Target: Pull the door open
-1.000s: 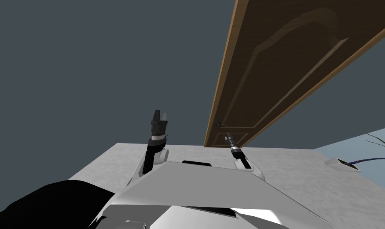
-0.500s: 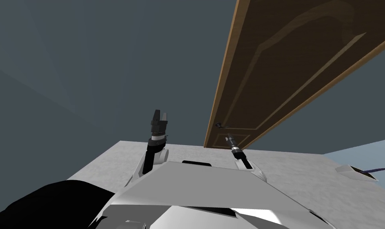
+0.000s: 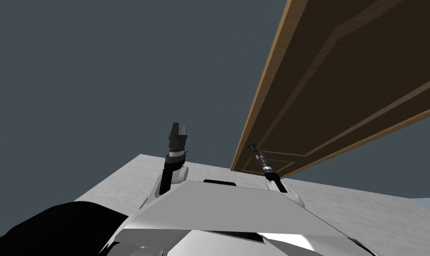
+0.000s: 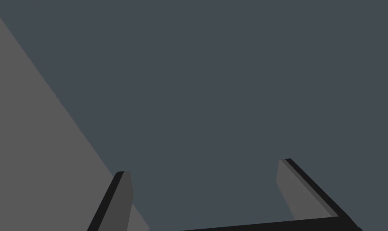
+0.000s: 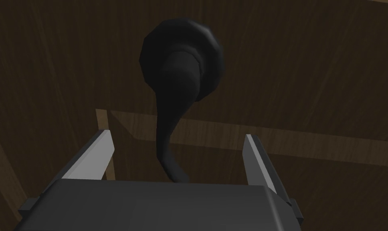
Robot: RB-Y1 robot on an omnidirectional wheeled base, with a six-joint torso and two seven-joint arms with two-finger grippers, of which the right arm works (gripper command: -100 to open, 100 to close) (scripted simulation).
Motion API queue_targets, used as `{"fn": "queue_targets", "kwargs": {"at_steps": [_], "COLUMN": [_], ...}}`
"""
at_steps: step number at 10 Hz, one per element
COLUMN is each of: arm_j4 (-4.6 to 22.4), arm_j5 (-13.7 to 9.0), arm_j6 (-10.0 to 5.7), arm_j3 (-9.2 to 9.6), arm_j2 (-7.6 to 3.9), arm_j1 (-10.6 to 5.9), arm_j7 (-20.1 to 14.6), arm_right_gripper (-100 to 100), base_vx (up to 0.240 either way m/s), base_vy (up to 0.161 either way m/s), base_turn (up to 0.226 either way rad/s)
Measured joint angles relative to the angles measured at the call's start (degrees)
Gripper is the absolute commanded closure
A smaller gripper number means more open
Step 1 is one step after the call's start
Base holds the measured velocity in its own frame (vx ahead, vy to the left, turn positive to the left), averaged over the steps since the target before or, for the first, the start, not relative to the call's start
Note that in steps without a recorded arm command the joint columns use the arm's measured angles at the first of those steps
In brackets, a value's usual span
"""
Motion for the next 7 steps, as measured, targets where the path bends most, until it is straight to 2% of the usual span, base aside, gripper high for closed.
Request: {"fn": "queue_targets", "kwargs": {"at_steps": [1,2,3,4,7], "arm_j4": [0.42,2.20,2.39,2.34,2.38], "arm_j5": [-0.34,-0.57,-0.76,-0.78,-0.81], "arm_j6": [-0.43,-1.43,-1.87,-1.90,-1.85], "arm_j3": [-0.60,-1.04,-1.40,-1.45,-1.45], "arm_j2": [-0.43,-0.67,-0.85,-0.88,-0.89], "arm_j1": [0.40,0.06,0.37,0.39,0.29], "arm_j7": [-0.17,-0.34,-0.42,-0.43,-0.51], "arm_right_gripper": [-100,-100,-100,100,100], "base_vx": [0.191,0.178,0.072,-0.009,-0.019], "base_vy": [0.005,-0.013,-0.012,0.002,-0.002], "base_turn": [0.131,0.096,0.017,-0.012,0.001]}}
